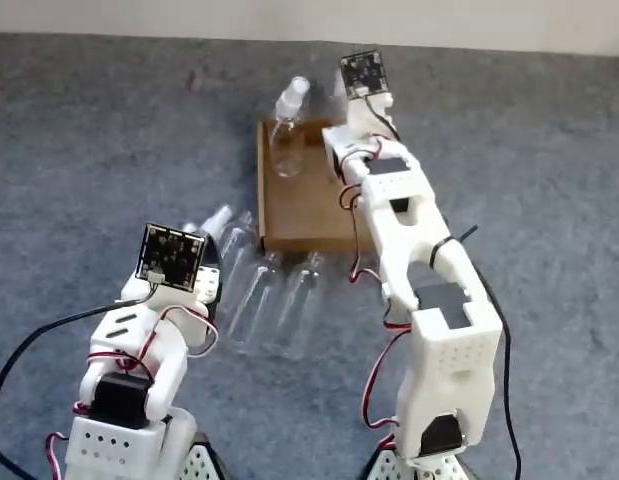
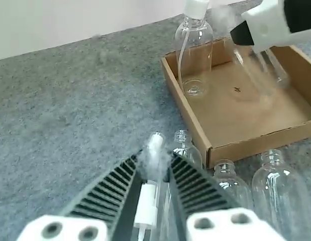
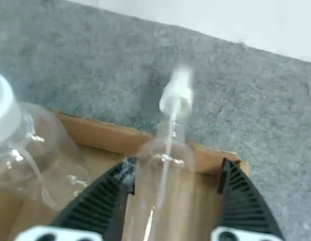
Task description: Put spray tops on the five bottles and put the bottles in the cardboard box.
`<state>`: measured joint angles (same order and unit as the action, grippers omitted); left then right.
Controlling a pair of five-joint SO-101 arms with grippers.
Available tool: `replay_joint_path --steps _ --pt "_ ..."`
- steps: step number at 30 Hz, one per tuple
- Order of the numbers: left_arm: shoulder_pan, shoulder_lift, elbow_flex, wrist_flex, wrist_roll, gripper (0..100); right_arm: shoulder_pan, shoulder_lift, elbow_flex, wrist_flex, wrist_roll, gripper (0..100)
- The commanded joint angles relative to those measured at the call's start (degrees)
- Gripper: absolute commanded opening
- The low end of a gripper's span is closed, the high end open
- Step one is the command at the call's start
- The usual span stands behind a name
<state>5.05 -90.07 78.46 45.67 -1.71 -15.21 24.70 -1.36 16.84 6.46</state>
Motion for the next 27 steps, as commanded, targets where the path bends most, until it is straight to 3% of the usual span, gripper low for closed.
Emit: replay_joint_path --steps 1,17,27 --pt "-0.66 -0.40 -0.31 -1.23 -0.09 0 -0.04 -1.45 -0.92 -0.57 0.44 19.9" --pt "-0.66 -0.40 -0.31 -1.23 -0.18 0 0.92 -1.98 -1.63 -0.22 0.62 19.9" --pt "-0.66 -0.40 -0.31 -1.23 -0.18 0 -0.04 1.98 -18.77 -0.48 0.88 19.9"
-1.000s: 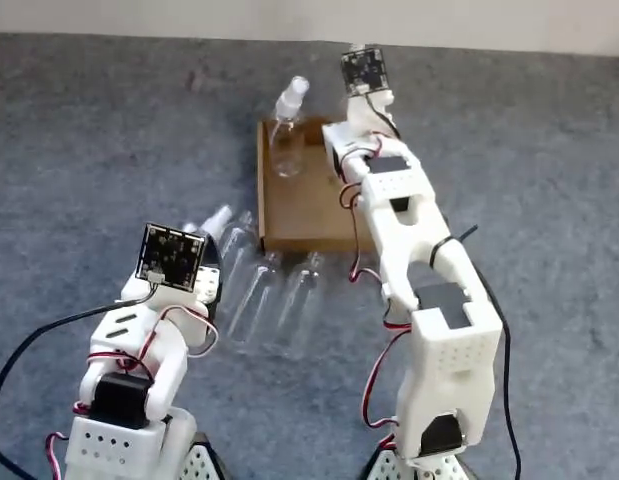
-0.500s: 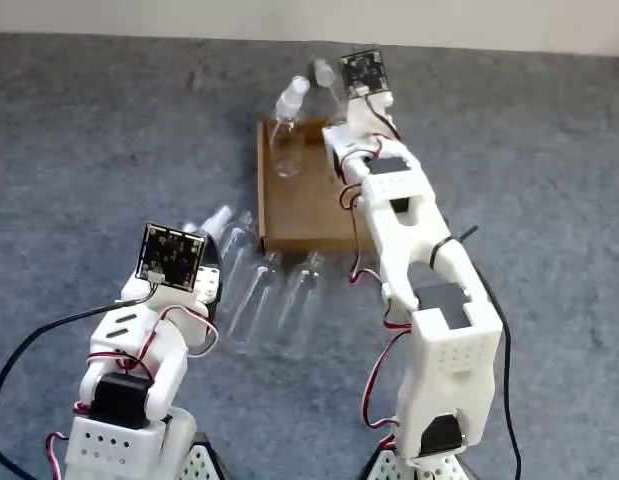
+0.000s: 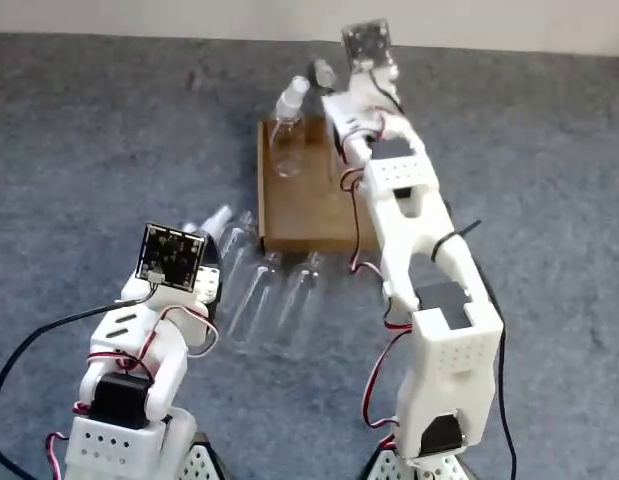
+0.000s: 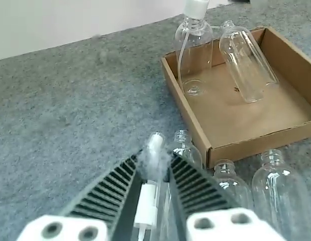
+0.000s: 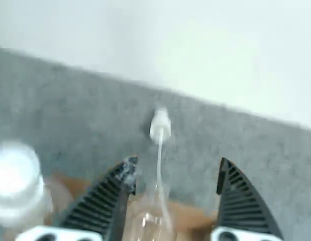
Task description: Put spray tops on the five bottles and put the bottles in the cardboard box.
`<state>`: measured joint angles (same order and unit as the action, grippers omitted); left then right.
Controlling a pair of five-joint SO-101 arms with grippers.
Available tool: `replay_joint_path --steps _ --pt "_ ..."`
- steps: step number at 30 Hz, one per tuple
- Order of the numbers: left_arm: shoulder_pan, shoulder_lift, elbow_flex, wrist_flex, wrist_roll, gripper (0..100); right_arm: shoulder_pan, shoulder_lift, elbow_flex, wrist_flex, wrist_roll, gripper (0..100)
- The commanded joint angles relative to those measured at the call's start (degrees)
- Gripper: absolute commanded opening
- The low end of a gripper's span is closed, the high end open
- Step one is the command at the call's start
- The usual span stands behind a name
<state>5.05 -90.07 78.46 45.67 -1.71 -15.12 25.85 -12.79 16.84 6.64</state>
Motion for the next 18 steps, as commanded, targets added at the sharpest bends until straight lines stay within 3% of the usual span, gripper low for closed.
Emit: replay_joint_path --steps 1,18 --pt "-0.66 -0.40 -0.31 -1.23 -0.18 0 -0.13 2.77 -9.71 -0.22 0.70 19.9" --pt "-0.40 -0.40 -0.31 -1.23 -0.18 0 2.15 40.92 -55.34 9.71 0.70 19.8"
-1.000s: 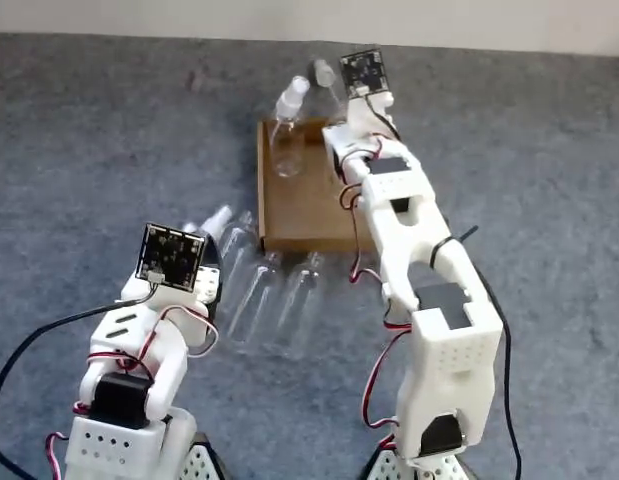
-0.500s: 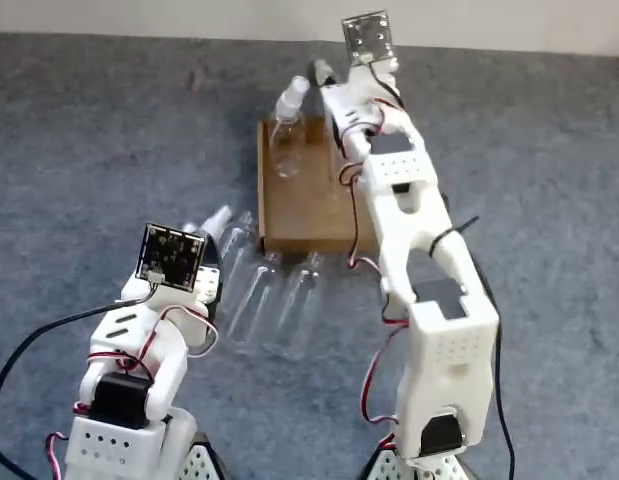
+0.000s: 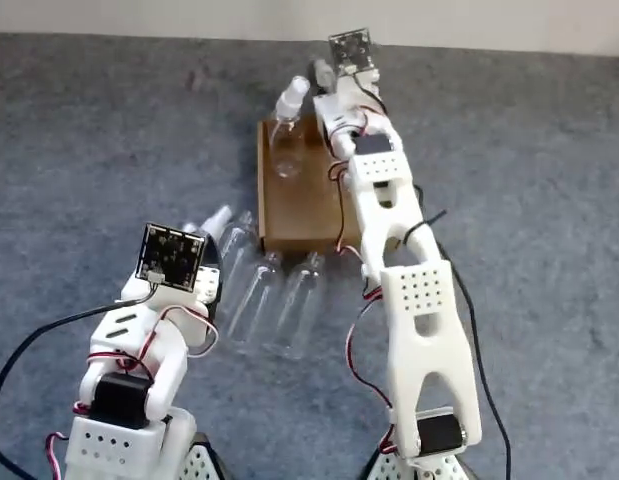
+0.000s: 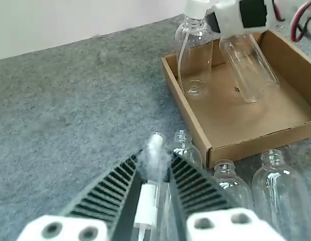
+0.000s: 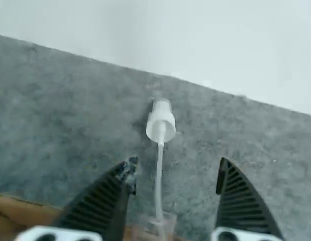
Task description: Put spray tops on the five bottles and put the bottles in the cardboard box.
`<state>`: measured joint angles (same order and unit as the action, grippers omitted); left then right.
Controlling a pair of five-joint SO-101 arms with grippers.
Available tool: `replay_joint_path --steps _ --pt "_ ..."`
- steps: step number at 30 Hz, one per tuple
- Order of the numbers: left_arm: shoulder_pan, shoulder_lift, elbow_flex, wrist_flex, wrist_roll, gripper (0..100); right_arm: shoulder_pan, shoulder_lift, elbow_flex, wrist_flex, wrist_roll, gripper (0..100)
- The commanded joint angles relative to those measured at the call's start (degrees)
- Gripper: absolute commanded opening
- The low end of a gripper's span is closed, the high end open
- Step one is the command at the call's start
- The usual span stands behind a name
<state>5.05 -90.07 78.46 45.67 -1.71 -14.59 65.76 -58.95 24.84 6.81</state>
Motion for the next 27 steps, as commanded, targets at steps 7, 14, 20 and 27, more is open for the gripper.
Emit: replay_joint_path --steps 7,14,20,27 --pt "-0.40 -0.40 -0.31 -1.23 -0.18 0 2.86 6.55 -19.30 4.79 0.53 2.0" --pt "-0.40 -0.40 -0.31 -1.23 -0.18 0 3.56 6.46 -20.79 8.48 0.53 0.5" --pt "-0.48 -0.40 -0.31 -1.23 -0.18 0 3.65 6.55 -24.75 14.55 0.53 0.5" --pt "-0.57 -0.40 -0.31 -1.23 -0.18 0 1.54 6.55 -31.96 20.88 0.53 0.7"
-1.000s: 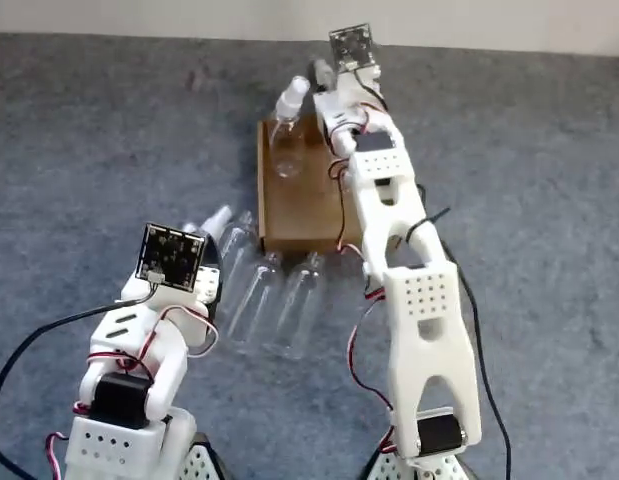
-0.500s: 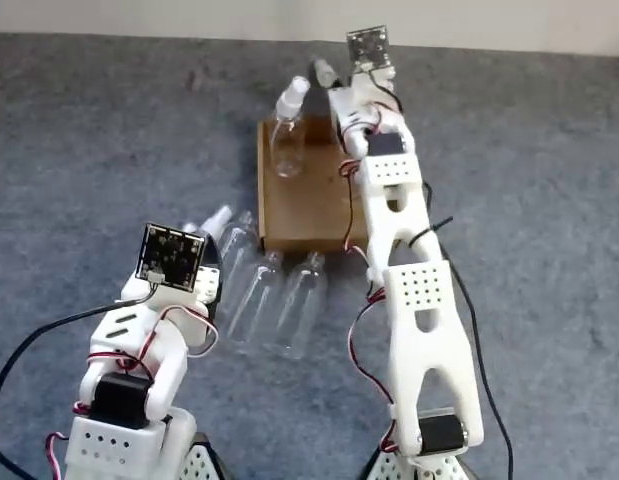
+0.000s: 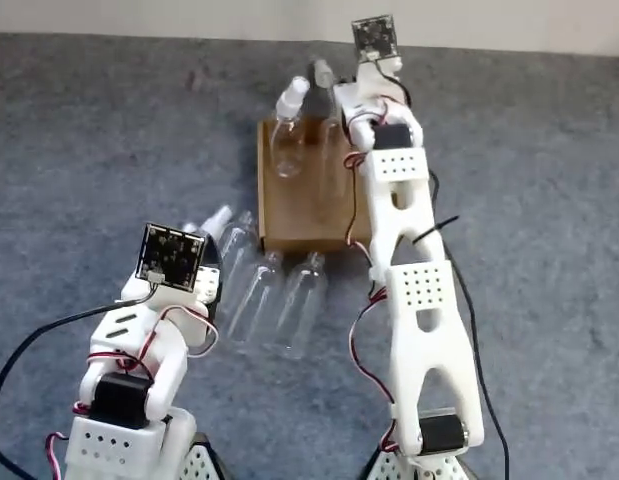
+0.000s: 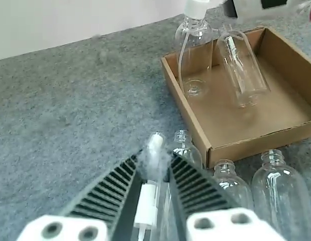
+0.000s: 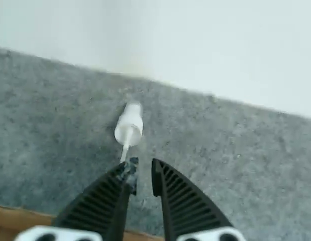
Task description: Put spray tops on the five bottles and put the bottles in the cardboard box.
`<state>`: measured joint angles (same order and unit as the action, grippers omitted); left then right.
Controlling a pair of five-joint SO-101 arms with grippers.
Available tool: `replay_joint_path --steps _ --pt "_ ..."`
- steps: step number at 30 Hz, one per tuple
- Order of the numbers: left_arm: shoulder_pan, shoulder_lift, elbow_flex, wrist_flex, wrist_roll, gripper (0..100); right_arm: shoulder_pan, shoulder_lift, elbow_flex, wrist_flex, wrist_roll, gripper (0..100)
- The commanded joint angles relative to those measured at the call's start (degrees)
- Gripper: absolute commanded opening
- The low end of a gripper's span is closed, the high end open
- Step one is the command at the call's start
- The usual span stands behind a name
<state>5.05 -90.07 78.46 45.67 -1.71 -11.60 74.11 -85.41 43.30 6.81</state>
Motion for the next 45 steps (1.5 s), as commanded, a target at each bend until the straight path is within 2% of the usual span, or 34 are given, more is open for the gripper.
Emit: replay_joint_path --steps 1,9,21,45 --pt "-0.57 -0.40 -0.31 -1.23 -0.18 0 -2.07 -1.80 -6.02 3.38 0.53 0.8" --pt "-0.66 -0.40 -0.31 -1.23 -0.18 0 -4.62 -1.19 -6.29 4.53 0.53 14.4" --pt "-0.66 -0.40 -0.31 -1.23 -0.18 0 -3.38 -1.19 1.63 4.44 0.53 14.5" --pt "-0.66 -0.40 -0.31 -1.23 -0.18 0 -2.42 -1.19 2.24 6.11 0.44 14.9"
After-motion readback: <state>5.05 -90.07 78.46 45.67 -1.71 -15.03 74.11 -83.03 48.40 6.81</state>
